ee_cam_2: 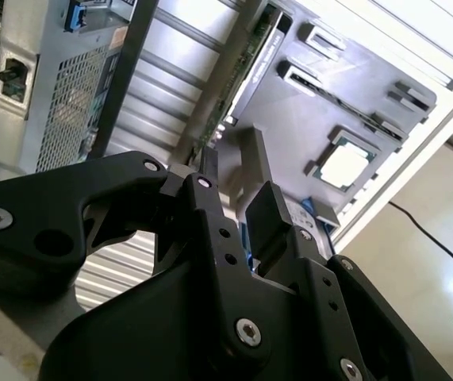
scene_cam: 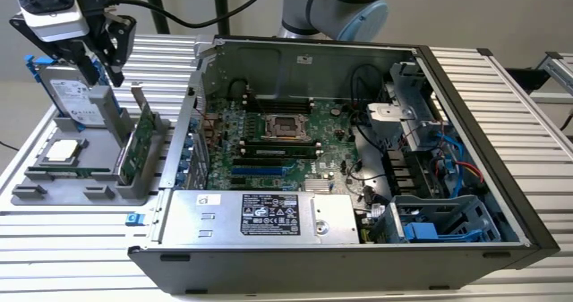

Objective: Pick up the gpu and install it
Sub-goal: 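Pick up the gpu and move the gpu toward the slot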

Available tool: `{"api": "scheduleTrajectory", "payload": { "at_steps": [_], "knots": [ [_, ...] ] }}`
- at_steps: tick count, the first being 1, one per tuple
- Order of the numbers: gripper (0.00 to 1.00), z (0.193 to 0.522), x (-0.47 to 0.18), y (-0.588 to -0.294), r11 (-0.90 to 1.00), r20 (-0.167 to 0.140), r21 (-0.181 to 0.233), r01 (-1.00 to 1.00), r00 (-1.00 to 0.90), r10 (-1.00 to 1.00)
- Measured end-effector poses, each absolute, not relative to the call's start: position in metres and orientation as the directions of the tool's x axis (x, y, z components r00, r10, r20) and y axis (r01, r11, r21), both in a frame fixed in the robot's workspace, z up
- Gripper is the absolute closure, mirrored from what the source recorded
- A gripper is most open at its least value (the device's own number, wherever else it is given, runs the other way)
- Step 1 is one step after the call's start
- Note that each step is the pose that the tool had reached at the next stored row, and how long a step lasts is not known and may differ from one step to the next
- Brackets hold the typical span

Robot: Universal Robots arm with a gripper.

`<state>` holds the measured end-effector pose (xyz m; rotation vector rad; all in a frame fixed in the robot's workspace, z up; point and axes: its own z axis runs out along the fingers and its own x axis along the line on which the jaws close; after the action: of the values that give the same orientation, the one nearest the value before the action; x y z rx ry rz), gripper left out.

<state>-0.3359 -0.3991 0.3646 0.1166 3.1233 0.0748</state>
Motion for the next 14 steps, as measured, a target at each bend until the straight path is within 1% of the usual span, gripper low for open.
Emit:
{"api": "scheduleTrajectory", "payload": {
  "at_steps": [14],
  "knots": [
    [0.00, 0.3561, -0.3359, -0.3992, 0.996, -0.013, 0.048, 0.074, -0.997, 0.075]
  ]
}}
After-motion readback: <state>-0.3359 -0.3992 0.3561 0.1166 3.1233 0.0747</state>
